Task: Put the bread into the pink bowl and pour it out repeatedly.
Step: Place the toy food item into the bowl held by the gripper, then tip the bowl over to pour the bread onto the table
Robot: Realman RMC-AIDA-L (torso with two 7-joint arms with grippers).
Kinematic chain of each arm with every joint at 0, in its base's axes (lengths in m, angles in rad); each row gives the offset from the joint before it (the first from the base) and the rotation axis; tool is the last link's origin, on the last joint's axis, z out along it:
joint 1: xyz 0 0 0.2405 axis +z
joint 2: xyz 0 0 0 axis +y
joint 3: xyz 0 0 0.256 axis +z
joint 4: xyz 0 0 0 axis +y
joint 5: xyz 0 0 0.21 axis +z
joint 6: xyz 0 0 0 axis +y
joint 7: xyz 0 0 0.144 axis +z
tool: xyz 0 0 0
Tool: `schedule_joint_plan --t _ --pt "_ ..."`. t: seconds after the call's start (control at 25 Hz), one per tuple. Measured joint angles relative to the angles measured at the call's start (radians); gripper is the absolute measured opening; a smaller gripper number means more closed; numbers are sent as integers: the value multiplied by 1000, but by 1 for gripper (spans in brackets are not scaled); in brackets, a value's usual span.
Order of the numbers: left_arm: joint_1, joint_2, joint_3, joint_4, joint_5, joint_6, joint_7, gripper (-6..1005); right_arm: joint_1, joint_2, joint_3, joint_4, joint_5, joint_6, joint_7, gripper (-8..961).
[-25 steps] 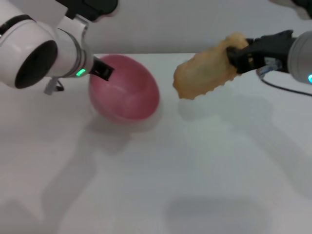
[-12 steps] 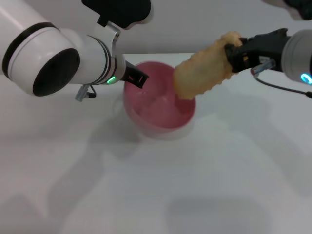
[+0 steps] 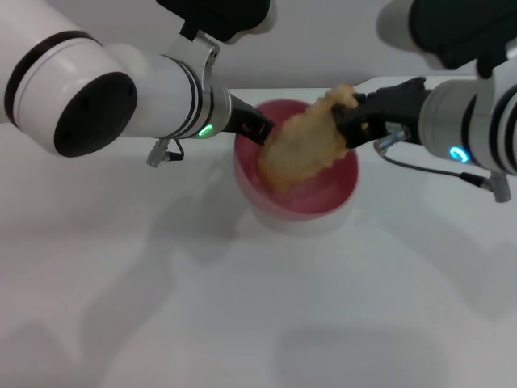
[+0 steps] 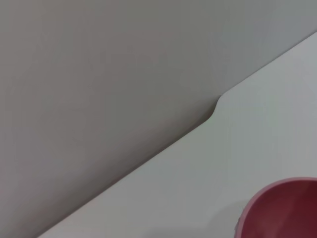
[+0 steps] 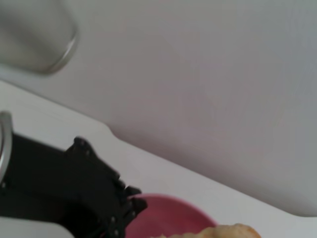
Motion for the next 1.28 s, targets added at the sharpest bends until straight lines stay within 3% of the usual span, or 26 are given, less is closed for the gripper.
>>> schedule_joint_plan --t 0.56,0.8,1.04,1.28 --pt "-16 2 -12 -10 1 17 1 105 -22 1 38 -5 -42 -3 4 404" --pt "-22 0 5 -13 -6 22 1 106 -27 1 90 -44 -81 -46 11 627" --pt "-25 -1 27 -12 -1 32 66 106 -96 10 159 -156 -264 14 58 641" --pt "-69 -5 75 -10 18 72 156 106 -176 14 236 -151 -267 58 59 636"
